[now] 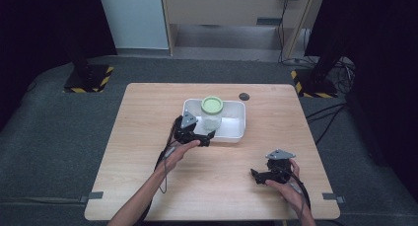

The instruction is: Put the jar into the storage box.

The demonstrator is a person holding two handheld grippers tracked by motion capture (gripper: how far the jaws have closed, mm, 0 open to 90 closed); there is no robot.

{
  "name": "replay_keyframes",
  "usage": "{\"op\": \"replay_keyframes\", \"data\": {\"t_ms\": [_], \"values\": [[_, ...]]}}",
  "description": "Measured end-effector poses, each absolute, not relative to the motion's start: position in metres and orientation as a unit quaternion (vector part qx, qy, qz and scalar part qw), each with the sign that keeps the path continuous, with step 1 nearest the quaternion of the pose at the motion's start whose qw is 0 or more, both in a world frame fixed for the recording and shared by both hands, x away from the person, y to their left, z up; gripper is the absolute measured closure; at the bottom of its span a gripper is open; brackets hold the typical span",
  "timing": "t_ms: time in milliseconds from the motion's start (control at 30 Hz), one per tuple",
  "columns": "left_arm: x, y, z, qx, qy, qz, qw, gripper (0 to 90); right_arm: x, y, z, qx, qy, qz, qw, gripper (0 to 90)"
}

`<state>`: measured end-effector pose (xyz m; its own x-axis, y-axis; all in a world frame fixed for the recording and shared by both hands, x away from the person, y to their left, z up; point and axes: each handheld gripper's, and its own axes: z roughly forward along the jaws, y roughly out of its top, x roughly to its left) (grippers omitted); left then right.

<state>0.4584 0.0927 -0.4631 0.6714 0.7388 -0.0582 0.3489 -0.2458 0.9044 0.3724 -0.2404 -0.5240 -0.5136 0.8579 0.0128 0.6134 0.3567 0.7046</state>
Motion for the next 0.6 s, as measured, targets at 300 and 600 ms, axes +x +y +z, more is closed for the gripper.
{"op": "replay_keyframes", "data": {"t_ms": [300,600], "values": [[0.448,0.094,-0.465,0.767,0.348,0.187,0.505,0.9,0.372,-0.24,-0.524,0.458,0.803,0.334,0.183,0.2],[0.439,0.096,-0.468,0.772,0.342,0.178,0.505,0.8,0.372,-0.24,-0.524,0.458,0.803,0.334,0.183,0.2]]}}
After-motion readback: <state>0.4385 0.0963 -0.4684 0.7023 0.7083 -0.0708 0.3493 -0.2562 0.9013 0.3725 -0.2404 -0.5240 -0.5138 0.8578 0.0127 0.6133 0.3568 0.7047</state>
